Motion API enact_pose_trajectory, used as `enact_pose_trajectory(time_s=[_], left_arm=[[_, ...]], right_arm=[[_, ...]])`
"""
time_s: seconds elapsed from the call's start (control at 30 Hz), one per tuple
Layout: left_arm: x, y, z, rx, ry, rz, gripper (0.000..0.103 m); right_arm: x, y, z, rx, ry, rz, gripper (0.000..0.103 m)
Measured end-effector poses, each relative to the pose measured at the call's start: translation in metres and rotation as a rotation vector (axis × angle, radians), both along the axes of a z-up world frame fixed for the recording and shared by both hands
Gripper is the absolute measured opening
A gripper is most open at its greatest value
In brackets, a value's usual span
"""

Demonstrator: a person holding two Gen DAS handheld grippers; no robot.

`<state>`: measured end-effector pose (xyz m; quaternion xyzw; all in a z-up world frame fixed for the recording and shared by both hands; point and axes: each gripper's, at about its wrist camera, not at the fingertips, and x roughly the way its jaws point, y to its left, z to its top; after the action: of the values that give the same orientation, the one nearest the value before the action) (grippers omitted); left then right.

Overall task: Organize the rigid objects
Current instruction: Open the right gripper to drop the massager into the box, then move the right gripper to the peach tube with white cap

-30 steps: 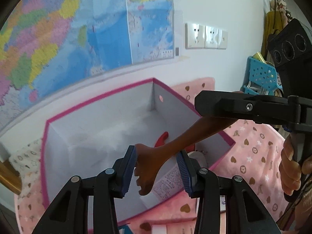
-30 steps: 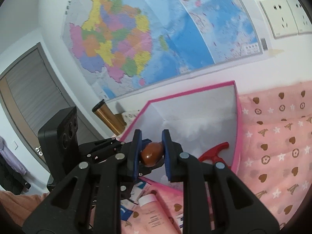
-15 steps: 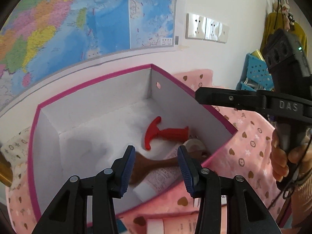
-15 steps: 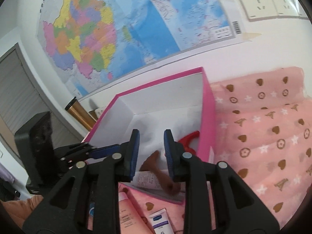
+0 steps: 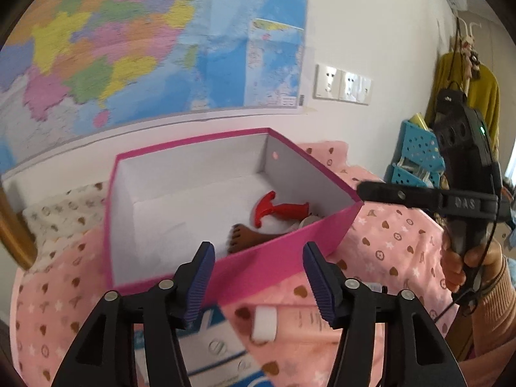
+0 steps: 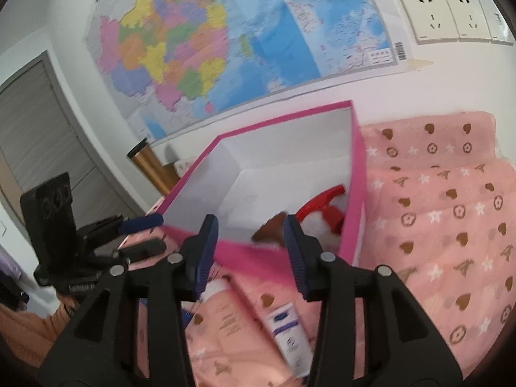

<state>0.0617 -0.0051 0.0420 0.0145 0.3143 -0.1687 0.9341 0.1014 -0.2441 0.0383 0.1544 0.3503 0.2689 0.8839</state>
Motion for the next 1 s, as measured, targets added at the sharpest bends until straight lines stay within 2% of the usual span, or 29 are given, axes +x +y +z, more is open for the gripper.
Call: enact_pose_trajectory(time_s=[0.23,0.5,0.7,1.0], left_arm=[[-0.019,0.032,-0.022,-0.001,0.049,0.098,0.059],[-0.032,0.06,-0.047,-0.003,0.12,0.182,0.059],[-0.037,0.057,-0.061,-0.02,0.152,0.167,0.059],[-0.037,0.034,-0.065,-0.024,0.157,0.088,0.059]], right_arm=[[-0.027,0.025,-0.016,-0.012,0.042,0.09,0.045],[-0.035,0.067,-0.044,-0.044,0.116,0.201,0.045],[-0.04,0.081,-0.064,-0.088,0.168,0.209,0.045],[-0.061,0.05,-0.078,-0.095,0.241,0.114,0.045]])
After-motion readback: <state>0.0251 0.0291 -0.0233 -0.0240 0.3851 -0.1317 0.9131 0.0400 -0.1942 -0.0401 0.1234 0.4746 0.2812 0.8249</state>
